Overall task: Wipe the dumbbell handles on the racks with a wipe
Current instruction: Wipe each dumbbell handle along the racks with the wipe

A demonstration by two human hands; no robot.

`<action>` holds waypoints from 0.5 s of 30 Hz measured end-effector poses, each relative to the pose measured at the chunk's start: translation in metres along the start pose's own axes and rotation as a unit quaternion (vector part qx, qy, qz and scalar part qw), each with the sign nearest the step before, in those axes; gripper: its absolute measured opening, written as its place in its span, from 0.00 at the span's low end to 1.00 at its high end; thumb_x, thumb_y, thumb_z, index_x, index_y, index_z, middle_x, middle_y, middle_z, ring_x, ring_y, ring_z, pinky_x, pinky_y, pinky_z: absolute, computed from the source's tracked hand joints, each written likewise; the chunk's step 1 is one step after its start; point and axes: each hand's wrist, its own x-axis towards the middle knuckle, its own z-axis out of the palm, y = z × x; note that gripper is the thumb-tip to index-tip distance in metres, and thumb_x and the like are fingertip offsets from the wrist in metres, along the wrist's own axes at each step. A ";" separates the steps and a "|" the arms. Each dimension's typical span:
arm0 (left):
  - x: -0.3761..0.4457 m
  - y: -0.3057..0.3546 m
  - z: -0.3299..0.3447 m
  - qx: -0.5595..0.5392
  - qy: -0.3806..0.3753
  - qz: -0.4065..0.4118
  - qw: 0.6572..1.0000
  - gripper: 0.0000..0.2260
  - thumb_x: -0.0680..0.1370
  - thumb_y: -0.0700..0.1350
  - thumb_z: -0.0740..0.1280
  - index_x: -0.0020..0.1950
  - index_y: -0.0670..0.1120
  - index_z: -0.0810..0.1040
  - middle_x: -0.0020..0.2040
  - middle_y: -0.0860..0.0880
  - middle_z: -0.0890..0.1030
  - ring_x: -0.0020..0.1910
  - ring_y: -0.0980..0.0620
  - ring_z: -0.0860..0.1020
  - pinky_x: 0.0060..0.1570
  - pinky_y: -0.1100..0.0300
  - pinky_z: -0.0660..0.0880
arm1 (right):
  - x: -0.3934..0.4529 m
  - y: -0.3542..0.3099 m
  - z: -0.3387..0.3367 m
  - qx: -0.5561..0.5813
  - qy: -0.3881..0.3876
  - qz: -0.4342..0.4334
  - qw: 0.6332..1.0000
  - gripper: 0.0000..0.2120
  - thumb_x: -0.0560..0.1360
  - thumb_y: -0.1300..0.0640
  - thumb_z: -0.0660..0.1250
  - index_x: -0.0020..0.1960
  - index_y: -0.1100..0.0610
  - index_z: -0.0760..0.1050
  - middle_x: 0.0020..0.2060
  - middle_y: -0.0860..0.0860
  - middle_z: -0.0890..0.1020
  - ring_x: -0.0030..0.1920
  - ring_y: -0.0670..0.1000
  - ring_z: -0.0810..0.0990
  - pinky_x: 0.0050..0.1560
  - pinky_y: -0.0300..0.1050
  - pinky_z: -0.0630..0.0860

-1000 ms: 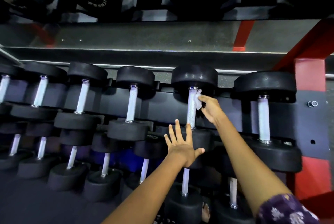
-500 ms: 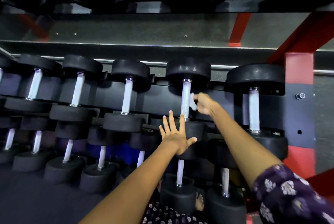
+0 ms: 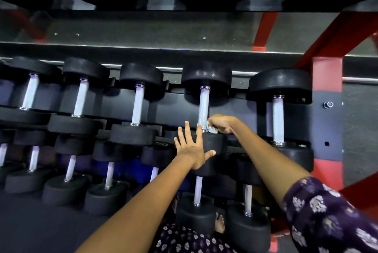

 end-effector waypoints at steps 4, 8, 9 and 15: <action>0.001 0.000 -0.002 0.005 0.002 0.006 1.000 0.40 0.80 0.64 0.53 0.74 0.48 0.26 0.70 0.40 0.21 0.72 0.37 0.27 0.72 0.41 0.36 | 0.005 0.001 -0.005 -0.042 0.010 -0.011 0.999 0.13 0.75 0.69 0.56 0.34 0.58 0.67 0.31 0.50 0.66 0.31 0.46 0.62 0.28 0.36 0.61; 0.002 -0.001 -0.001 -0.002 0.002 -0.002 1.000 0.41 0.80 0.64 0.54 0.74 0.48 0.26 0.71 0.40 0.21 0.72 0.37 0.27 0.72 0.41 0.36 | 0.001 -0.007 0.006 -0.115 0.021 0.005 0.993 0.14 0.77 0.66 0.52 0.33 0.57 0.65 0.29 0.51 0.66 0.30 0.47 0.61 0.28 0.39 0.58; 0.001 -0.001 0.000 -0.002 0.001 -0.002 1.000 0.41 0.80 0.64 0.54 0.74 0.48 0.26 0.71 0.40 0.21 0.72 0.37 0.27 0.72 0.41 0.36 | 0.000 -0.007 0.004 -0.127 0.018 0.000 0.992 0.14 0.77 0.66 0.52 0.34 0.57 0.65 0.29 0.51 0.66 0.30 0.47 0.61 0.28 0.39 0.59; 0.002 -0.001 -0.001 -0.003 0.007 0.000 1.000 0.41 0.80 0.64 0.54 0.74 0.48 0.26 0.71 0.40 0.22 0.73 0.37 0.27 0.72 0.42 0.36 | 0.001 -0.001 -0.003 -0.152 0.024 -0.006 0.988 0.12 0.73 0.68 0.57 0.32 0.57 0.68 0.28 0.51 0.67 0.30 0.48 0.61 0.29 0.40 0.58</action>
